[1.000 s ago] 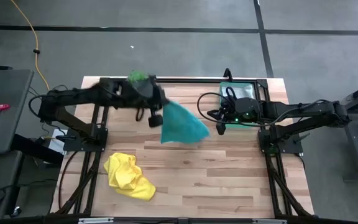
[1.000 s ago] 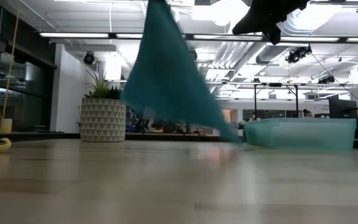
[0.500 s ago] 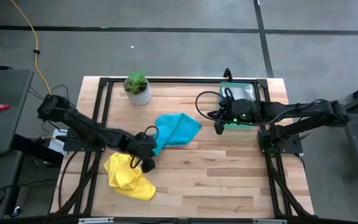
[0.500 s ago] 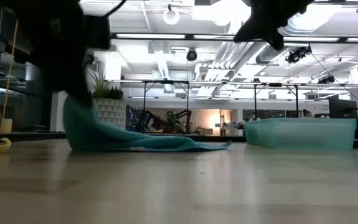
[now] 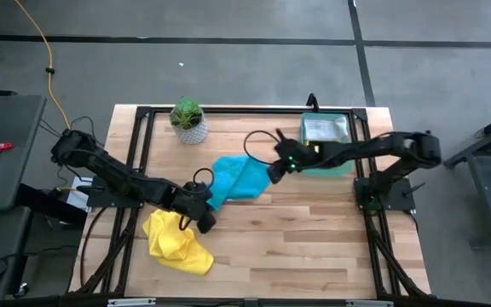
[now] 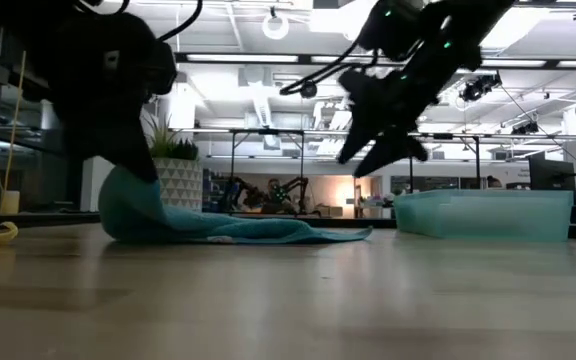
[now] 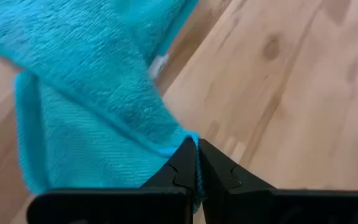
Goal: Fold microfiber towels
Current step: Fold the blue microfiber cloth
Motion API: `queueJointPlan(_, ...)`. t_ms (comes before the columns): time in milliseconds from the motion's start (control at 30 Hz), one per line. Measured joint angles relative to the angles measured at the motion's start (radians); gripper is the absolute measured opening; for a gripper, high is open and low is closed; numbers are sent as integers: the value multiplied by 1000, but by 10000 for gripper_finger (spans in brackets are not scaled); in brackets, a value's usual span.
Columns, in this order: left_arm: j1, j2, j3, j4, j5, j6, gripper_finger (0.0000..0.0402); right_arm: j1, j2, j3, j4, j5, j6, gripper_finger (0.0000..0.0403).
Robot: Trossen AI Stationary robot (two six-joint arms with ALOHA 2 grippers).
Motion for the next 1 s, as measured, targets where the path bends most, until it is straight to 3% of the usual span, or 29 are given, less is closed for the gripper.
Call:
queueJointPlan(200, 12, 84, 1, 90, 64, 39, 0, -46, 121, 4, 281, -66, 79, 201)
queueJointPlan(433, 12, 218, 0, 183, 85, -23, 0, -59, 307, 139, 294, -134, 94, 201)
queueJointPlan(633, 7, 264, 3, 257, 100, -36, 0, -76, 461, 322, 284, -131, 30, 196)
queueJointPlan(767, -6, 263, 2, 264, 101, -36, 0, -102, 537, 435, 176, -122, -3, 164)
queueJointPlan(1000, -16, 258, 2, 246, 101, -72, 0, -125, 579, 518, -49, -91, -78, 58)
